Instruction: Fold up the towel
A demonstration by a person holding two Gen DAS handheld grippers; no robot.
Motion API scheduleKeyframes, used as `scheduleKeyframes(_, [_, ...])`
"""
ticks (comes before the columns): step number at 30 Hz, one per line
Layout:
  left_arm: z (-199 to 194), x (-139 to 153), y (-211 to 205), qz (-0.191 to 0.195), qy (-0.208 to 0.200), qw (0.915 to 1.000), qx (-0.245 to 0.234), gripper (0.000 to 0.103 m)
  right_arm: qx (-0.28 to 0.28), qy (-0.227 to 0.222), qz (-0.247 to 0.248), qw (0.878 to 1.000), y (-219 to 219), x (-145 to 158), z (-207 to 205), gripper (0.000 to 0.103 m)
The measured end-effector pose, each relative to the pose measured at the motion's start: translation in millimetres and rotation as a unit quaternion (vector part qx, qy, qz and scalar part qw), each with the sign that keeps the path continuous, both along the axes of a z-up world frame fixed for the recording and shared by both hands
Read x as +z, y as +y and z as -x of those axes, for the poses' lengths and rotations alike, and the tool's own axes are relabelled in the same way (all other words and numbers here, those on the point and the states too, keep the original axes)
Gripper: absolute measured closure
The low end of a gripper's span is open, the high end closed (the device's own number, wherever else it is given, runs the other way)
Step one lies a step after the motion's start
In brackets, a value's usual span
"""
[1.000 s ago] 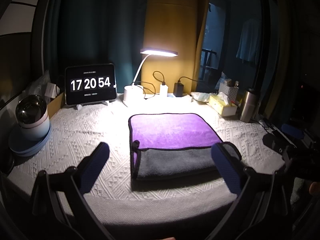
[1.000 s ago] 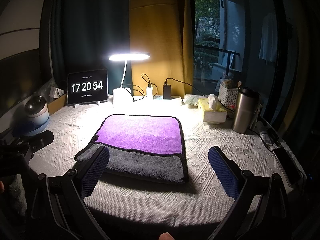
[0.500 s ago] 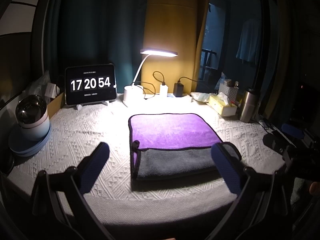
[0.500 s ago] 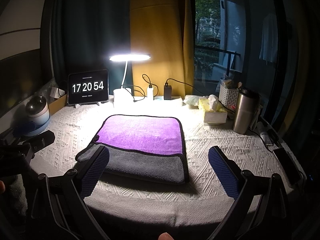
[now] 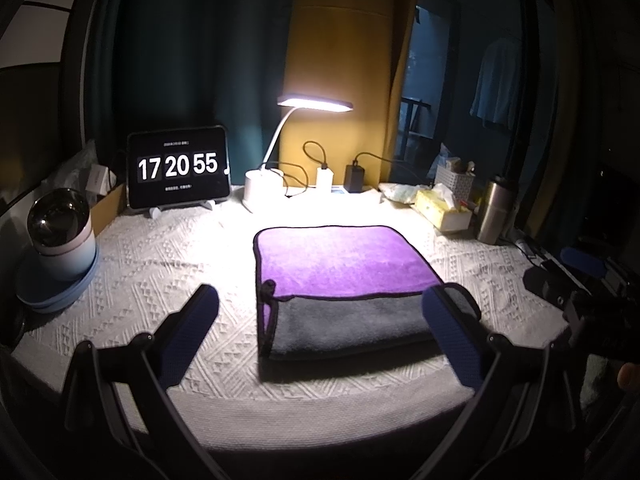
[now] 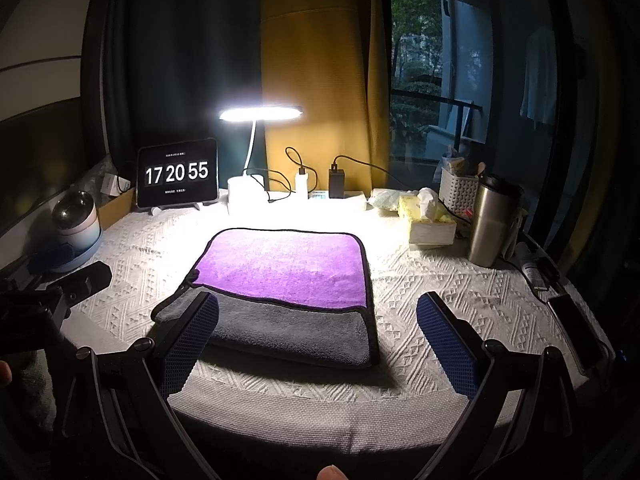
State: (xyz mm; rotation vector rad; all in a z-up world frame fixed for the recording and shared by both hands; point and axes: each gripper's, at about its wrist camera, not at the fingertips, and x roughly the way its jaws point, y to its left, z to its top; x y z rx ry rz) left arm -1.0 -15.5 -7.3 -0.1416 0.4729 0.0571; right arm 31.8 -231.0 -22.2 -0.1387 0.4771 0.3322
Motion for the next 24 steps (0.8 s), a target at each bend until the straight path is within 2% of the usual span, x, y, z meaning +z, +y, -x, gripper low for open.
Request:
scheduleKeyframes(12, [-22,-20,7,0.015,0.034,0.9993,0.005,0.001,-0.003,0.021,0.000,1.000,-6,-13,-20,0.002])
scheduleKeyframes(16, [-36,-31,13,0.026,0.057,0.9980,0.003,0.001,0.003,0.041,-0.002,0.999,-9,-21,-33,0.008])
scheduleKeyframes(24, [-59,-50,23,0.033,0.091,0.9953,0.008,0.002,0.002,0.075,-0.010,0.997,-15,-37,-58,0.013])
